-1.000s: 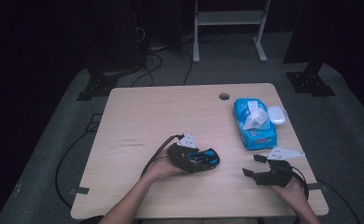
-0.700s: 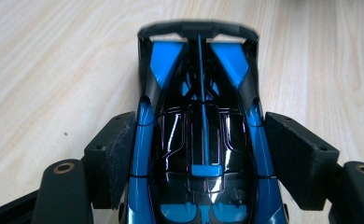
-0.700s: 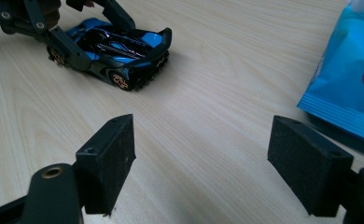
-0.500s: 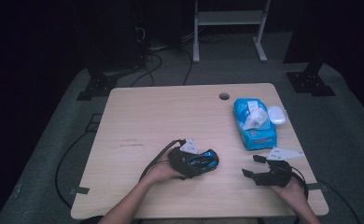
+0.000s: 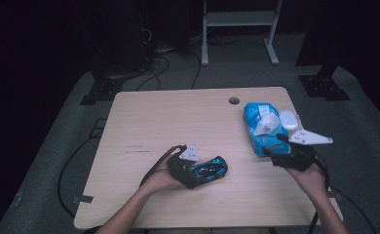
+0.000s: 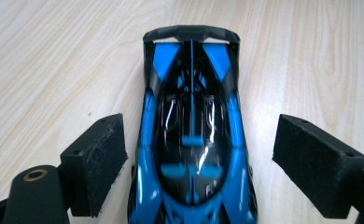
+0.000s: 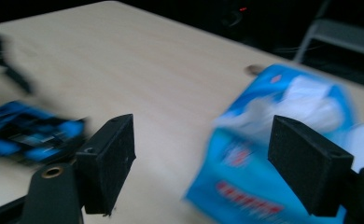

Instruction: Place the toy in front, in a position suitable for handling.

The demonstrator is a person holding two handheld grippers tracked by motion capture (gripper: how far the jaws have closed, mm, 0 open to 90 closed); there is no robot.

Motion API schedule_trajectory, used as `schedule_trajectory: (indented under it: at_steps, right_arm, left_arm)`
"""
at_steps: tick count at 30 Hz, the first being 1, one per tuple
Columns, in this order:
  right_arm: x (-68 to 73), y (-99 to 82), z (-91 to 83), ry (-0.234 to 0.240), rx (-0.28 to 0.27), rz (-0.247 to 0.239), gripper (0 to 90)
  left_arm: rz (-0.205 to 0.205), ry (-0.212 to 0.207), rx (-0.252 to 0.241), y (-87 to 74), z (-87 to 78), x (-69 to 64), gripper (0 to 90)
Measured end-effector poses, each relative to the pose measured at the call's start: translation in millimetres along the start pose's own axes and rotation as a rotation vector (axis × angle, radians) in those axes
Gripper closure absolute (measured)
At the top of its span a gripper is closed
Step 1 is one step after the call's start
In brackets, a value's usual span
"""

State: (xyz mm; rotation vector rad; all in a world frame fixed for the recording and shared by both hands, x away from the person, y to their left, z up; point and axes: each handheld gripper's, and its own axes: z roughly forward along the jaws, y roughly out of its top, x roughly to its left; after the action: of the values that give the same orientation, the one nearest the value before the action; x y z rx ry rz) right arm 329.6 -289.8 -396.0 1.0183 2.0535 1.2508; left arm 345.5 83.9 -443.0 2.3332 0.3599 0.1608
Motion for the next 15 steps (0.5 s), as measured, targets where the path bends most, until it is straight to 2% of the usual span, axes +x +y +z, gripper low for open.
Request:
schedule_trajectory:
  at_steps: [3,9,12,15]
  right_arm:
    - [-14.6,14.4,15.1,-0.057,0.008,-0.012,22.0]
    - [-39.8,22.6,57.5,-0.124,0.150,0.003,22.3]
    - [-48.2,17.6,72.3,-0.121,0.210,0.030,29.2]
    - [-53.4,13.0,78.5,-0.133,0.246,0.062,43.3]
  left_arm:
    - [-0.001,0.008,-0.006,-9.1,-6.7,-1.5,14.8]
    - [-0.014,0.021,-0.017,-24.8,-16.0,-0.3,14.5]
    - [-0.011,0.021,-0.019,-27.7,-18.0,0.2,14.0]
    - [-0.007,0.025,-0.018,-30.9,-18.2,-1.2,14.0]
